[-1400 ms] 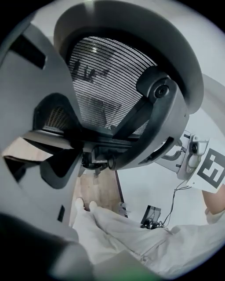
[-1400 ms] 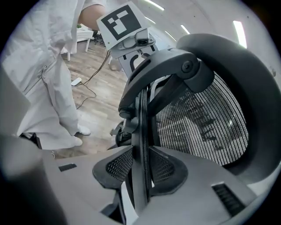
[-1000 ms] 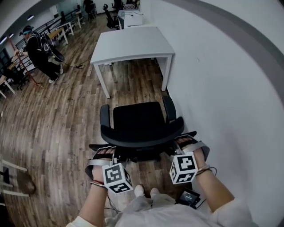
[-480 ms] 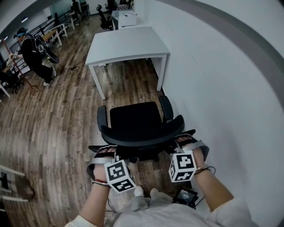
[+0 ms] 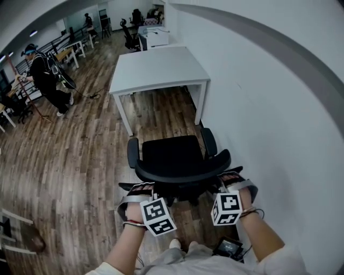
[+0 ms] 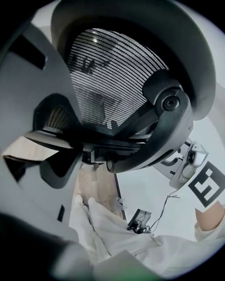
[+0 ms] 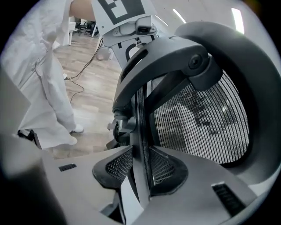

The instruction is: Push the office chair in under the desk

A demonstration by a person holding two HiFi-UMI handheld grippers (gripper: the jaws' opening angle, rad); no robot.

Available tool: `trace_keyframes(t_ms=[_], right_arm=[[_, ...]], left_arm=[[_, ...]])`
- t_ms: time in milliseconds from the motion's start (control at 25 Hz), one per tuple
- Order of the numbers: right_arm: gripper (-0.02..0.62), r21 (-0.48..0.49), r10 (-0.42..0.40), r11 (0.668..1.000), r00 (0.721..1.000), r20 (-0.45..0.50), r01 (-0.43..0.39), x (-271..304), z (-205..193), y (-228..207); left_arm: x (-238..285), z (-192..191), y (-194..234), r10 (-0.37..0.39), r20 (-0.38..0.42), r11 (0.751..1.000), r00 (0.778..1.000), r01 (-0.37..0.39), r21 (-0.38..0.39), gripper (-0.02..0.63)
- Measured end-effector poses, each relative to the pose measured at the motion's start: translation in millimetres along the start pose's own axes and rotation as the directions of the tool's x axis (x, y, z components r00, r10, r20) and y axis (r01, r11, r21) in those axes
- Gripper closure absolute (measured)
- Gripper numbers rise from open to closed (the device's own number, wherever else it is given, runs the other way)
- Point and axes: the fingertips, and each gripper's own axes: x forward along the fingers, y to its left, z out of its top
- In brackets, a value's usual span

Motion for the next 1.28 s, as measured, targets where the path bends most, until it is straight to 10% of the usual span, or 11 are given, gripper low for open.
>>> trace_keyframes(t_ms=[1280], right_arm=[[0.463,0.033,0.041,0.999,0.999,-0.002,-0.041,65.2,-11.5,-94.6]], left_arm=[[54.4,1.0,83.8,-0.044,-0.029,0.995,0.999,0.041,-0.093,0.488]])
